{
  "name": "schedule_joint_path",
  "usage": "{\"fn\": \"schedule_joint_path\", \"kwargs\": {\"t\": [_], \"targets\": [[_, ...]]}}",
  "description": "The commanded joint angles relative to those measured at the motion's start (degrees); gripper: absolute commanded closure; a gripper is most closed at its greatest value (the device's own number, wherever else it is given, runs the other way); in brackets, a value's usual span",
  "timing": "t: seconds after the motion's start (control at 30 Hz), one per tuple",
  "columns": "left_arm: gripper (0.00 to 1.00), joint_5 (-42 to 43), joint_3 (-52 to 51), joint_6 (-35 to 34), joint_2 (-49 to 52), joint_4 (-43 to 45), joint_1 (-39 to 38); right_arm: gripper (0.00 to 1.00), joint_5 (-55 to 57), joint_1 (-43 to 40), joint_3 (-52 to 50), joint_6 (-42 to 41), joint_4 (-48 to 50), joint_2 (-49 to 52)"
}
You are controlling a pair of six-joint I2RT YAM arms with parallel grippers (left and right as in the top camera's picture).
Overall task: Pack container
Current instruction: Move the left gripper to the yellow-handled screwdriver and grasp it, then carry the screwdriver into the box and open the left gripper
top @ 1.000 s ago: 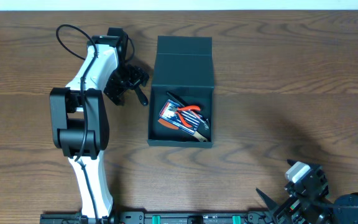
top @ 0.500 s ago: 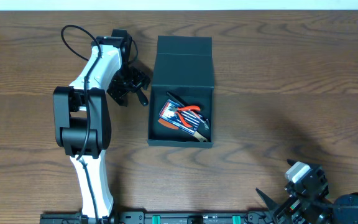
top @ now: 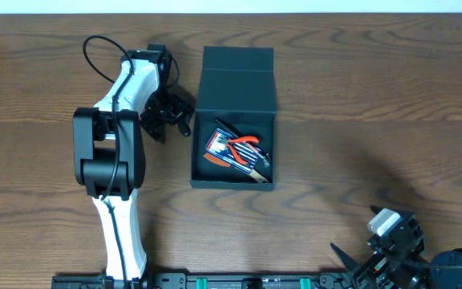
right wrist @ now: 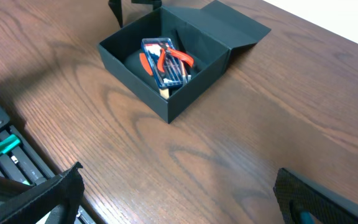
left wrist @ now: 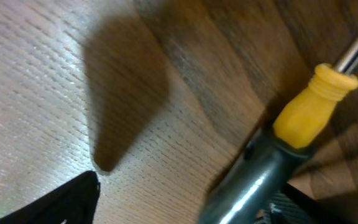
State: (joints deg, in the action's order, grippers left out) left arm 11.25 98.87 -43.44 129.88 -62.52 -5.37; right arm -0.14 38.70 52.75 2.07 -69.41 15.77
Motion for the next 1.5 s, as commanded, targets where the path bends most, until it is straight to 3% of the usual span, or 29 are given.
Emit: {"fn": "schedule_joint_path", "kwargs": {"t": [0.0,0.53,1.07,1.2,1.47], "targets": [[0.26,-1.38,1.03,0.33,0.74,-0.24,-0.24,0.01,0.59,-0.22,0.02,-0.74,0.00,-0.13],[0.74,-1.36,1.03,0.33,0.68,-0.24,-0.22,0.01,0.59,-0.22,0.02,-0.74,0.00,-0.13],[0.80,-1.42,1.03,0.31,-4.22,0.50,-0.17,0.01,0.59,-0.20,0.02,-0.74,0.00,-0.13],[0.85,-1.40,1.03,0.26,-8.09,0.68,-0.22,0.01,0.59,-0.22,0.02,-0.76,0.00,-0.13],[0.85,-1.42,1.03,-1.95,-20.13,0.68,-3.98,0.01,0.61,-0.22,0.02,-0.76,0.00,-0.13]]}}
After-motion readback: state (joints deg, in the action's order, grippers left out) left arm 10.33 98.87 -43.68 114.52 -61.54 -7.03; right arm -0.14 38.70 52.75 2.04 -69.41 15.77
